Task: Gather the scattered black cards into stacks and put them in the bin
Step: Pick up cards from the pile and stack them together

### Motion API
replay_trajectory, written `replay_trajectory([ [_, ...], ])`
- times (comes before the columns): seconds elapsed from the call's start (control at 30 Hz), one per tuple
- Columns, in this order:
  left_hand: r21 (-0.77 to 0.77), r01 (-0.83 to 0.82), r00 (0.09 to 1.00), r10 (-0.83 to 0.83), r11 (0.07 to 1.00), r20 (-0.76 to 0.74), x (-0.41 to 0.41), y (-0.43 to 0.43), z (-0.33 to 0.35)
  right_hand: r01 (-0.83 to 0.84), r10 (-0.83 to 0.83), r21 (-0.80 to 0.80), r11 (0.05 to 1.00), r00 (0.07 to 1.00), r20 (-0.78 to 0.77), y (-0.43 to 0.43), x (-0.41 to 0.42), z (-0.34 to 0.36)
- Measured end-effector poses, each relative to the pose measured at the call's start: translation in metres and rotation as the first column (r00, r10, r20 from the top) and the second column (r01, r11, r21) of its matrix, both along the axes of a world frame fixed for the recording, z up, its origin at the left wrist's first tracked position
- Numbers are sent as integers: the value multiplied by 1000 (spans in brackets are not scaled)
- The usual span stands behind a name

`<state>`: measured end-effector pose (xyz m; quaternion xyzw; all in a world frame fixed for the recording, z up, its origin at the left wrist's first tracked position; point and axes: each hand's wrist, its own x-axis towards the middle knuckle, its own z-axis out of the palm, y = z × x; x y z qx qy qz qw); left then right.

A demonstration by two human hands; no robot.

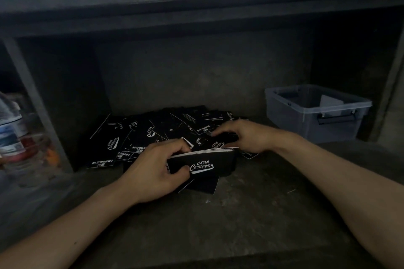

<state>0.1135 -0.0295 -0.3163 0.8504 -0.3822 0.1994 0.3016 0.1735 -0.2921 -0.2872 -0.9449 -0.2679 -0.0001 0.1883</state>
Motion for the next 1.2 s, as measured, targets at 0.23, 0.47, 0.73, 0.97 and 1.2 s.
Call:
replay_trajectory([
  [0.23, -11, -4, 1000, 4, 1000, 8, 2, 0, -1, 145, -144, 27, 989, 989, -41, -25, 2, 13],
  [0.47, -94, -66, 998, 67, 993, 7, 2, 0, 0, -1, 141, 400, 917, 937, -321, -24, -14, 32],
  [0.73, -35, 34, 999, -32, 999, 43, 0, 0, 1, 46, -7, 409, 911, 995, -96, 11, 18, 29],
  [0.97, -29, -42, 997, 44, 999, 58, 1, 6, 4, 44, 16, -298, 954, 980, 196, 33, 32, 5],
  [1.2, -16, -43, 999, 43, 999, -6, 2, 6, 2, 80, -59, -294, 952, 995, 80, -11, 16, 13],
])
